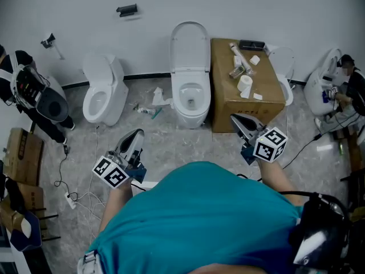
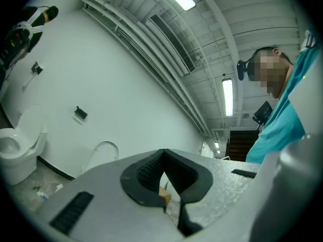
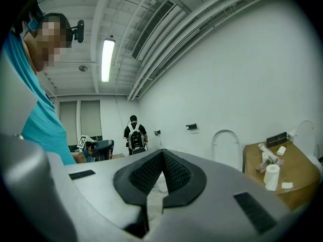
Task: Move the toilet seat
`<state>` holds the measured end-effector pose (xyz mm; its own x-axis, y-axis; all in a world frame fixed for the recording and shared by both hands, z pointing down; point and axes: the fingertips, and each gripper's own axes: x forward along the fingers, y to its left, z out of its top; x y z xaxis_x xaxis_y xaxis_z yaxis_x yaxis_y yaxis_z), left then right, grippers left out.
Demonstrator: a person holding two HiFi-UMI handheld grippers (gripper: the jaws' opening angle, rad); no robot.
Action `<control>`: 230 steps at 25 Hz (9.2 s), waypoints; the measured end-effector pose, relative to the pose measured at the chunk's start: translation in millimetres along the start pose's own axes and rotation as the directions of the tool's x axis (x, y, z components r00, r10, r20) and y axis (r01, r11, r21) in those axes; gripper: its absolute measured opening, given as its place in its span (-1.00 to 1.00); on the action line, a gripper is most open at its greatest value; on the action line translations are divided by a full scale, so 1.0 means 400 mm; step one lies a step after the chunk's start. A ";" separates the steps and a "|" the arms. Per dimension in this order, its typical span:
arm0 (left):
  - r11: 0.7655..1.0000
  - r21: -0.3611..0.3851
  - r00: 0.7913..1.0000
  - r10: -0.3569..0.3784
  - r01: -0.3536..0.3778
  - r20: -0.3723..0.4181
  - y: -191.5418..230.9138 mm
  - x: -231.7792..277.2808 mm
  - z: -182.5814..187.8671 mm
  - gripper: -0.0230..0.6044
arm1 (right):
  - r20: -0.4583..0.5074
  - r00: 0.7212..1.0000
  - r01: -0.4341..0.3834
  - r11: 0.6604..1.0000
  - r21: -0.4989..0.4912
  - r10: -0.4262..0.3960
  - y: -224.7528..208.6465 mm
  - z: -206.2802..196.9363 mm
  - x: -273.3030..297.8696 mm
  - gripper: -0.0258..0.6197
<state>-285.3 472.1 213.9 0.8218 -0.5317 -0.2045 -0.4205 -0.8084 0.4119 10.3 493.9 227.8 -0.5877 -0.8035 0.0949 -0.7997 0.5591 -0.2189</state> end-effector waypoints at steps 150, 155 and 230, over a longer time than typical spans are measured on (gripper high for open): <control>0.947 -0.134 0.616 0.079 -0.292 -0.784 1.333 0.766 -1.212 -0.92 | -0.991 0.100 -0.737 0.676 -0.013 0.090 -0.947 -1.536 0.935 -0.09; 0.947 -0.120 0.630 0.100 -0.296 -0.770 1.339 0.773 -1.167 -0.92 | -0.985 0.171 -0.728 0.678 -0.103 0.033 -0.949 -1.508 0.937 -0.09; 0.960 -0.059 0.755 0.176 -0.272 -0.631 1.220 0.956 -0.743 -0.92 | -0.766 0.629 -0.567 0.596 -0.568 -0.132 -0.969 -0.852 1.021 -0.52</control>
<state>-61.8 -50.7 600.6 0.7896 -0.3842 0.4784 -0.6051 -0.6169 0.5033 38.6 18.7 682.3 -0.3578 -0.4223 0.8329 -0.2131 0.9053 0.3675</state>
